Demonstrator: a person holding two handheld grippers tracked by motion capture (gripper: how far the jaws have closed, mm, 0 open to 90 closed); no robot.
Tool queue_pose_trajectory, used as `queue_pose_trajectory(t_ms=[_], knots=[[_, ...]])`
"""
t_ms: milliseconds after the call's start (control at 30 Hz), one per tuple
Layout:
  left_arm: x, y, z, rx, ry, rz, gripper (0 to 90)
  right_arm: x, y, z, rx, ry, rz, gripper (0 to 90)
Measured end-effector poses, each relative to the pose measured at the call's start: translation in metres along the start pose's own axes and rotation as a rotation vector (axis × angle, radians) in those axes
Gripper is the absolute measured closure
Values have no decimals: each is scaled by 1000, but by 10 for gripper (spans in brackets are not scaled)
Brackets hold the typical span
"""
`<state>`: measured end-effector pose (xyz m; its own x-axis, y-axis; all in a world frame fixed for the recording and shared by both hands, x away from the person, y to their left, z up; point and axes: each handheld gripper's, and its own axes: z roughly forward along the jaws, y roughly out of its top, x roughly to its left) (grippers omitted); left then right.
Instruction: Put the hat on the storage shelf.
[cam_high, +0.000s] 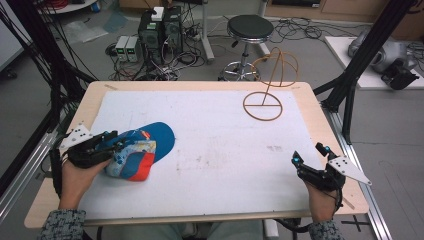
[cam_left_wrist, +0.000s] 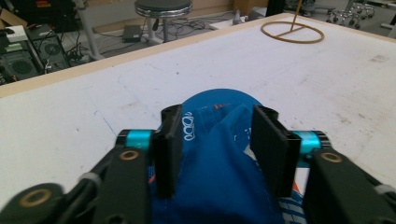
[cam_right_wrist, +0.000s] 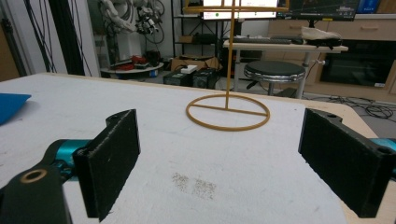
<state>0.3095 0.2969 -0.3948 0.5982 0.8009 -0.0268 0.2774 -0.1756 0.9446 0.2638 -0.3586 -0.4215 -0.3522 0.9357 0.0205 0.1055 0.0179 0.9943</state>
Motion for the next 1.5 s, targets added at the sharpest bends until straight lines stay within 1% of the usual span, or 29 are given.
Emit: queue_pose_trajectory(t_ms=[33,67,100,133,167,200,233,267,333,467,567,700,867,967,1033,1167,1233,1367,1500], knots=[[0,0,0,2,-3,-2,625,0,0,0,-1,0,1,118],[0,0,0,6,-6,-3,644,0,0,0,-2,-1,-4,118],[0,0,0,11,-12,-15,693,0,0,-1,0,0,-3,118],[1,0,0,17,-10,-21,693,0,0,-1,0,0,-3,118],[0,0,0,19,-12,-23,770,0,0,-1,-1,0,-4,118],[0,0,1,17,-21,-28,801,0,0,-1,1,-1,-1,118],[-1,0,0,19,-26,-28,830,0,0,-1,1,-1,-2,118],[-2,1,0,13,-30,-29,830,0,0,-1,1,-1,-2,118],[-4,2,0,7,-41,-22,874,-1,0,-1,-2,-3,-5,119],[-12,11,2,-22,-70,-6,882,-1,0,-1,1,-5,1,118],[-19,20,5,-32,-90,13,884,-2,0,0,2,-7,-2,118],[-24,31,11,-44,-109,15,884,-3,0,0,-2,-12,3,118],[-25,45,20,-60,-111,-2,884,-4,-1,0,0,-13,9,118],[-23,55,22,-89,-118,-29,884,-4,-1,0,1,-13,13,118],[-22,64,23,-104,-115,-33,885,-4,-1,0,2,-13,17,118],[-23,84,24,-154,-124,-35,884,-6,-1,0,-1,-13,17,118],[-24,93,25,-172,-128,-25,884,-6,-2,-1,1,-15,18,118],[-26,112,30,-204,-123,17,884,-8,-2,-2,-1,-16,22,119],[-28,130,37,-215,-128,66,884,-8,-3,-4,1,-12,22,118]])
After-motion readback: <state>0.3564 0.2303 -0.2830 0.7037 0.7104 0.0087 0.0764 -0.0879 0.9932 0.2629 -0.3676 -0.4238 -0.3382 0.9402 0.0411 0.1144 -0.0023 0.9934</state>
